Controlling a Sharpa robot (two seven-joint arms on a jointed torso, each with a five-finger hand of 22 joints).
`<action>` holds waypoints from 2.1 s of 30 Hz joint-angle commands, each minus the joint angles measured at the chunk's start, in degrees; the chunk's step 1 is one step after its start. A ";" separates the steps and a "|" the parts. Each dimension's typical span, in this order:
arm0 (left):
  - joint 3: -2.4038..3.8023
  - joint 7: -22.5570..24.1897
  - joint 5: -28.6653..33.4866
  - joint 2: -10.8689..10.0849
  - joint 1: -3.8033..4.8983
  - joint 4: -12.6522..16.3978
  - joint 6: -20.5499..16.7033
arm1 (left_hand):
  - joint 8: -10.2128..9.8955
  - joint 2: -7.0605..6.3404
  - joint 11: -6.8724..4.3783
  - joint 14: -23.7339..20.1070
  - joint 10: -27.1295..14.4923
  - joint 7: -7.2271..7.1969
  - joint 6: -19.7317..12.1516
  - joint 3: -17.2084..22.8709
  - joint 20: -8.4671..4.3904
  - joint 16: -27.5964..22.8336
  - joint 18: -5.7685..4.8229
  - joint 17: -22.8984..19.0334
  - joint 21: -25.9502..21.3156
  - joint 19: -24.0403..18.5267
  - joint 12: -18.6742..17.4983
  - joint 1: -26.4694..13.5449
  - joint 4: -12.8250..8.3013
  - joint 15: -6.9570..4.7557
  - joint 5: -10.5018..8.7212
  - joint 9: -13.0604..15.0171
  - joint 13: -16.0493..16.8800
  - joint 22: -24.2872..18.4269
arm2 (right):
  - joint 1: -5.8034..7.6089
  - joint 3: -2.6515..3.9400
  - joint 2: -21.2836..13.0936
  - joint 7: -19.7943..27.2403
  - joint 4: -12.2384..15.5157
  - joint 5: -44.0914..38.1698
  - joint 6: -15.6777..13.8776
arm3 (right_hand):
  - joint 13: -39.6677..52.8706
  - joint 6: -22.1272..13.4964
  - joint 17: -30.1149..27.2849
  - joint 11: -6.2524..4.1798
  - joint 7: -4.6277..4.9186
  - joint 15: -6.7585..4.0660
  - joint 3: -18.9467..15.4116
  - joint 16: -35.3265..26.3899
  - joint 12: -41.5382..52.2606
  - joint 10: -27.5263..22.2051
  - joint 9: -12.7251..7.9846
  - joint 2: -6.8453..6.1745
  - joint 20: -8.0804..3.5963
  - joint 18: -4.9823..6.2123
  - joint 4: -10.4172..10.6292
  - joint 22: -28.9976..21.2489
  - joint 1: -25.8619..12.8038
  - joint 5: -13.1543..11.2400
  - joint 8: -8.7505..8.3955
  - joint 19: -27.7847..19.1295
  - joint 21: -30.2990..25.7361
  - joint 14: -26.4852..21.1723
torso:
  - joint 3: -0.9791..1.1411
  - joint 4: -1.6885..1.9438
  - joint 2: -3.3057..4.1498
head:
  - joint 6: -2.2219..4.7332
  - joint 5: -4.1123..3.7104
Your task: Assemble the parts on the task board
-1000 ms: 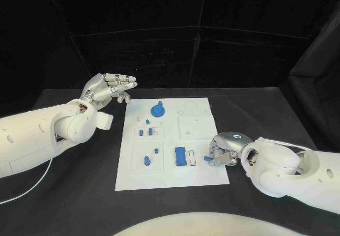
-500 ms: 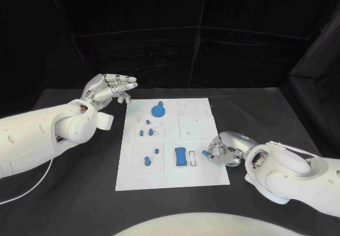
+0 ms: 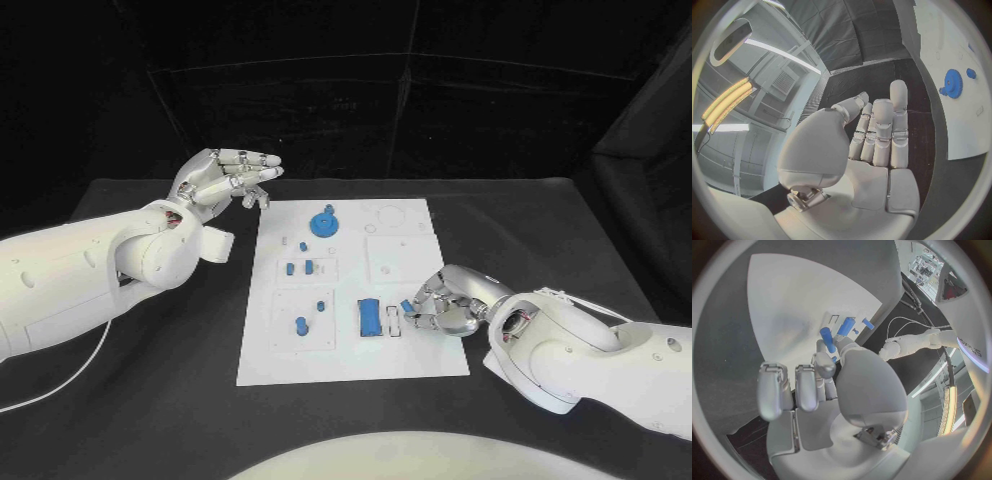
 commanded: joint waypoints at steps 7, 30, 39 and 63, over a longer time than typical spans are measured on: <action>0.05 0.51 0.21 -0.04 0.07 0.26 0.37 | 0.23 0.50 0.12 -0.18 -0.35 0.16 0.06 -0.30 -0.03 -0.12 0.39 -0.07 -0.35 -0.20 0.27 -0.30 -0.02 0.02 0.04 -0.02 -0.02 -0.09 | 0.06 0.01 2.82 -3.12 -1.66 3.51 2.75 | 0.52 1.40 0.56 -0.29 -0.35 -0.42 -1.36 0.54 0.88 0.97 0.21 0.44 -0.40 -0.29 1.59 10.78 -2.41 1.05 0.27 2.43 0.66 3.32 | 0.05 0.00 0.00 | -0.07 0.25; 0.05 0.40 0.21 0.05 0.07 0.22 0.47 | 0.23 0.50 0.12 -0.18 -0.35 0.16 0.06 -0.30 -0.03 -0.12 0.39 -0.07 -0.35 -0.20 0.27 -0.30 -0.02 0.02 0.04 -0.02 -0.02 -0.09 | 0.05 0.02 5.60 -5.78 -3.68 1.64 3.49 | 0.68 2.44 0.62 -0.67 -0.81 -0.74 -2.55 0.56 1.08 1.31 0.45 0.66 -0.69 -0.32 2.27 10.88 -3.48 1.20 0.77 2.51 0.73 3.32 | 0.04 -0.06 -0.04 | -0.27 0.62; 0.05 0.32 0.22 0.03 0.08 0.26 0.49 | 0.23 0.50 0.12 -0.18 -0.35 0.16 0.06 -0.30 -0.03 -0.12 0.39 -0.07 -0.35 -0.20 0.27 -0.30 -0.02 0.02 0.04 -0.02 -0.02 -0.09 | 0.05 0.02 5.87 -6.08 -4.17 0.29 2.82 | 0.41 2.26 0.07 -0.41 -0.56 -0.55 -8.71 0.18 0.40 1.19 0.34 0.15 -0.61 -0.22 4.52 10.57 -8.36 -12.74 0.44 2.22 0.38 3.17 | 0.03 -0.05 0.02 | -0.27 0.66; 0.05 0.24 0.22 -0.01 0.08 0.08 0.57 | 0.22 0.50 0.13 -0.19 -0.39 0.17 0.03 -0.35 -0.03 -0.12 0.39 -0.12 -0.38 -0.18 0.29 -0.30 -0.07 0.02 0.04 -0.03 -0.02 -0.12 | 0.05 0.02 4.54 -3.54 -1.89 0.96 3.34 | 1.46 3.17 1.50 -0.69 -0.93 -0.76 -16.13 0.89 1.56 1.89 0.37 6.42 -0.74 -0.46 4.76 11.37 -12.51 -14.08 0.50 2.90 1.07 3.50 | 0.05 -0.16 -0.07 | -0.29 0.59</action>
